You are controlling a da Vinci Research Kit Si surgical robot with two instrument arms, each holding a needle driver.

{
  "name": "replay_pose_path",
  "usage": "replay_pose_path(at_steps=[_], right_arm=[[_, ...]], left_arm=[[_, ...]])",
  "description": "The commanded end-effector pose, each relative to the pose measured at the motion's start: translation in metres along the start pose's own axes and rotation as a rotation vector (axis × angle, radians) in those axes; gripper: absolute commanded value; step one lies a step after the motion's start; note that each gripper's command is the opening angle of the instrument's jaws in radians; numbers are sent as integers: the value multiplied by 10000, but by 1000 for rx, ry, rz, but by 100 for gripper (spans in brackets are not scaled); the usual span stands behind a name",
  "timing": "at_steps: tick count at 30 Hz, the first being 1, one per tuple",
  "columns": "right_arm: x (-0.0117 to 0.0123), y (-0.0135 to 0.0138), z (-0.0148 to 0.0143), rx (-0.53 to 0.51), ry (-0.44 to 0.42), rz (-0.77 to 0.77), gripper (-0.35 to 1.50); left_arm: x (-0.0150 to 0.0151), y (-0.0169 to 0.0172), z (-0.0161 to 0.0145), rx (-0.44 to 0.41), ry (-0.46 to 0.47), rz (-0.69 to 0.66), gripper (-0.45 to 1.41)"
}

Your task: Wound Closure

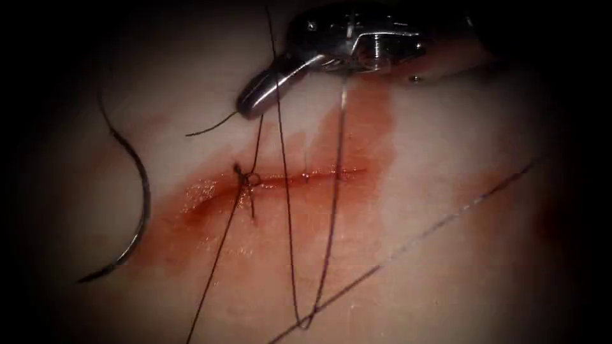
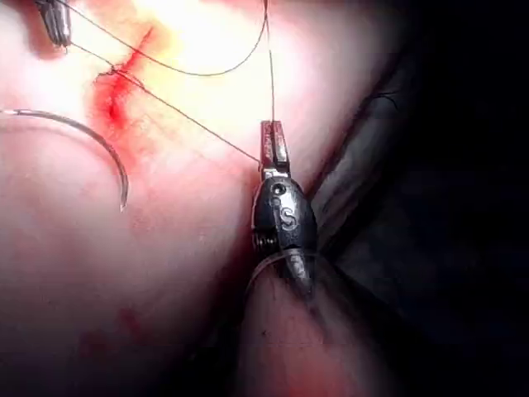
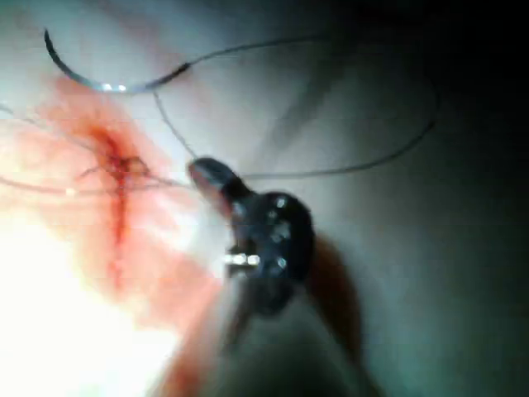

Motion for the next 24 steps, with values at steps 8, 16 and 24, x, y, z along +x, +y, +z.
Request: replay_pose_path(at_steps=[8, 16, 24], right_arm=[[-19, 12, 10, -72, 1, 59, -35], [-12, -18, 1, -66, 15, 59, -35], [-21, -17, 6, -107, 22, 86, -35]], left_arm=[[-29, 37, 16, -32, -26, -26, -45], [-34, 54, 23, -52, -36, -33, -45], [-49, 62, 17, -53, -66, -51, -45]])
